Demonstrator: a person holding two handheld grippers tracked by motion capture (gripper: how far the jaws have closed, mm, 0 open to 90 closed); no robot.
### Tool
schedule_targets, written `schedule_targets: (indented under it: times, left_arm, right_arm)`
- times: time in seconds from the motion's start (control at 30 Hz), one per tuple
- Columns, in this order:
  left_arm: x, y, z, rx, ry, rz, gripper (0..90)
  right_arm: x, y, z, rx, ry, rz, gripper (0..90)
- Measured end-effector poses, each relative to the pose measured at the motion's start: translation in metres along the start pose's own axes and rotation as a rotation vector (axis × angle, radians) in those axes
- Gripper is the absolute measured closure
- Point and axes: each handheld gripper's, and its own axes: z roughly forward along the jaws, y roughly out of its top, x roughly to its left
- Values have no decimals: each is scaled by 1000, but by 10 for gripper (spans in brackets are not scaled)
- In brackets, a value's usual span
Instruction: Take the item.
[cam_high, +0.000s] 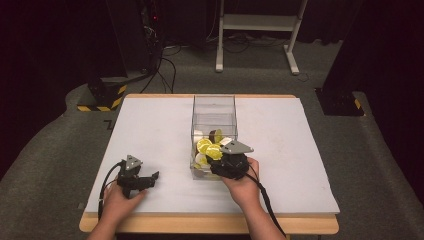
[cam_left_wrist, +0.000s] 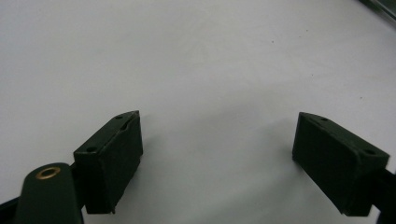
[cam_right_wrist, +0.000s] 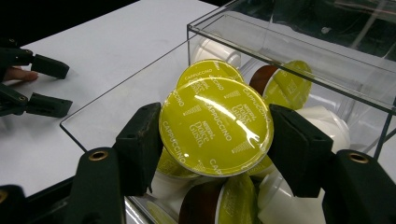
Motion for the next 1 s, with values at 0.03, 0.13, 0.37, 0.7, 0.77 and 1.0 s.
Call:
schedule_targets:
  times: [0.03,0.13,0.37,0.7,0.77,1.0]
  left_arm:
    - [0,0,0,0,0,0,162]
    - [0,0,0,0,0,-1,162]
    - [0,0,0,0,0,0,163]
    - [0,0,0,0,0,-1,162]
    - [0,0,0,0,0,-1,162]
    - [0,0,0,0,0,0,163]
  right_arm:
    - [0,0,0,0,0,0,381]
    - [0,0,-2,-6,-4,2,382]
    - [-2,-3,-5,-25,-5,18,382]
    - [-2,-4,-7,-31,-4,16,382]
    - [-2,-3,-10,-36,-7,9,382]
    - [-3,-3,-14,-50,-12,9,382]
